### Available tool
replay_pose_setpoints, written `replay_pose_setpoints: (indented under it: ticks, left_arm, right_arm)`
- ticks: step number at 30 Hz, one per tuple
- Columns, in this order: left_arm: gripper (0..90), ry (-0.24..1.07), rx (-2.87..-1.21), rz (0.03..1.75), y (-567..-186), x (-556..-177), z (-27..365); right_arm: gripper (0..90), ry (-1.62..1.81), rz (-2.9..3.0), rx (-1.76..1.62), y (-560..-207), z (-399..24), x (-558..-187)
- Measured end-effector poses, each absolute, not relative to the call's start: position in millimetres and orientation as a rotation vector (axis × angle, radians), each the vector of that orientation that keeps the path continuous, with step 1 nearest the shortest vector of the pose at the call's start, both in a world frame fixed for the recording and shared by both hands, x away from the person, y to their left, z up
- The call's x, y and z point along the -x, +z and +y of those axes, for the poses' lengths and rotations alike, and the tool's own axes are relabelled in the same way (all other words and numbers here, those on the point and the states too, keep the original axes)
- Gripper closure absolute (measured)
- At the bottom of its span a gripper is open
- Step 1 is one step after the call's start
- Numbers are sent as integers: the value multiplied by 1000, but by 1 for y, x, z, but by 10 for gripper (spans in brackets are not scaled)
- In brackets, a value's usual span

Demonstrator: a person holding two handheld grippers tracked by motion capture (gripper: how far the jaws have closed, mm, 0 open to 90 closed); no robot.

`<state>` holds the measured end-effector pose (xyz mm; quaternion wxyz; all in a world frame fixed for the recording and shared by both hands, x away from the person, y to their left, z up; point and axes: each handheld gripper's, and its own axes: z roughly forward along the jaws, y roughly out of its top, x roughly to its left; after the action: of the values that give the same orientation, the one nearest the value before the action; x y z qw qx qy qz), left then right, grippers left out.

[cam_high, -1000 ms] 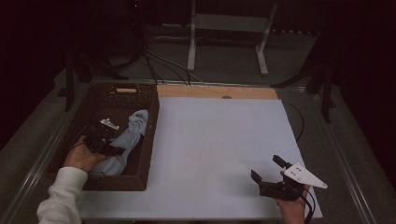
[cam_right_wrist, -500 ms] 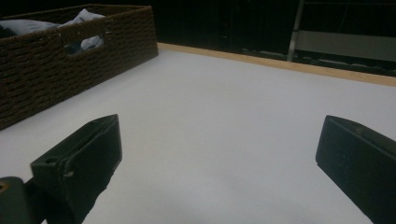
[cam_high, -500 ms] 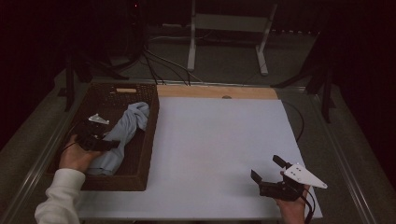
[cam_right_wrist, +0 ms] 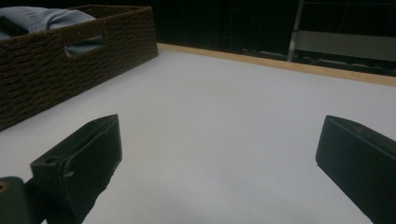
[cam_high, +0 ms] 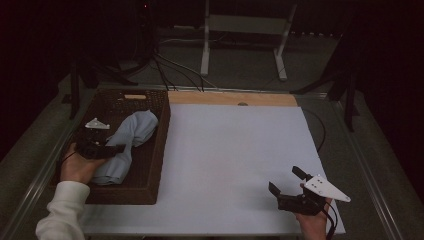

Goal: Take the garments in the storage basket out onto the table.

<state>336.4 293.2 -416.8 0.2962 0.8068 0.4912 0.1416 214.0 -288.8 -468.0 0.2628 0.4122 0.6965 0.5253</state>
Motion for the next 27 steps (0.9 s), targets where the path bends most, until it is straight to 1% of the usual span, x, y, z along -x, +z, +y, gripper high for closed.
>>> replay_pose_setpoints:
  ticks: [12,27]
  left_arm:
    - [630,404,-2054,1321,-408,-334,300]
    - [630,456,-1988,1324,-399,-330,306]
  right_arm:
    - [6,1423,1884,-1116,-468,-289,-214]
    - [6,1424,1881,-1116,-468,-289,-214]
